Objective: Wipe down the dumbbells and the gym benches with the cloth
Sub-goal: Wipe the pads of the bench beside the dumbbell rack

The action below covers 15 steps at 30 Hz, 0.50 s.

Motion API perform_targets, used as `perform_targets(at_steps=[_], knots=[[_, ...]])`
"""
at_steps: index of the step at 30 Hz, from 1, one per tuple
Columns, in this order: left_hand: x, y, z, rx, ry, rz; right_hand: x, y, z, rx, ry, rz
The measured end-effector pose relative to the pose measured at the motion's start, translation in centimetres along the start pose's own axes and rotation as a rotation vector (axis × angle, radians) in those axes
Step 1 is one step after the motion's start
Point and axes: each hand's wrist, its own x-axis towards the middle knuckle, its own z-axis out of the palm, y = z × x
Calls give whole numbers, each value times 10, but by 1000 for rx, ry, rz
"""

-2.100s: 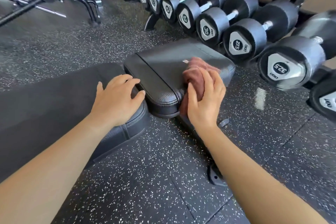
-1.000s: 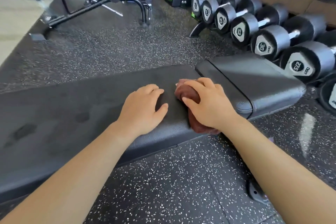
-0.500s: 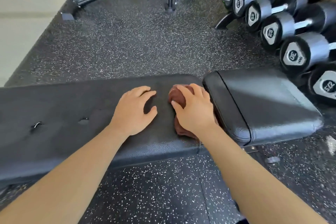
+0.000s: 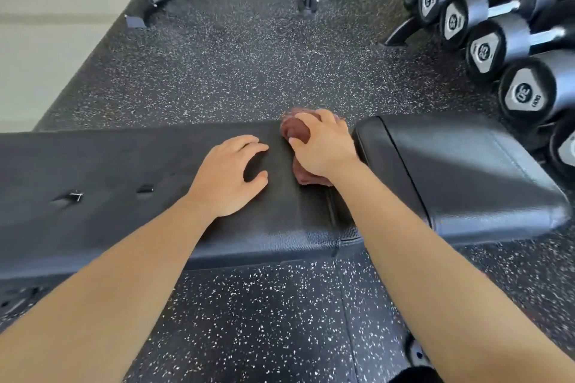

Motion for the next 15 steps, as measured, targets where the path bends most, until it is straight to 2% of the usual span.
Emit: perform_targets(at_steps=[4, 7, 10, 15], knots=[[-10, -3, -9, -39, -11, -61, -71, -18, 12, -15, 50, -8], [-26, -33, -27, 49, -51, -31, -109, -40, 33, -21, 131, -22], [-42, -73, -44, 119, -70, 14, -90, -50, 39, 15, 149, 49], [-42, -94, -39, 42, -9, 55, -34, -65, 37, 9, 99, 131]])
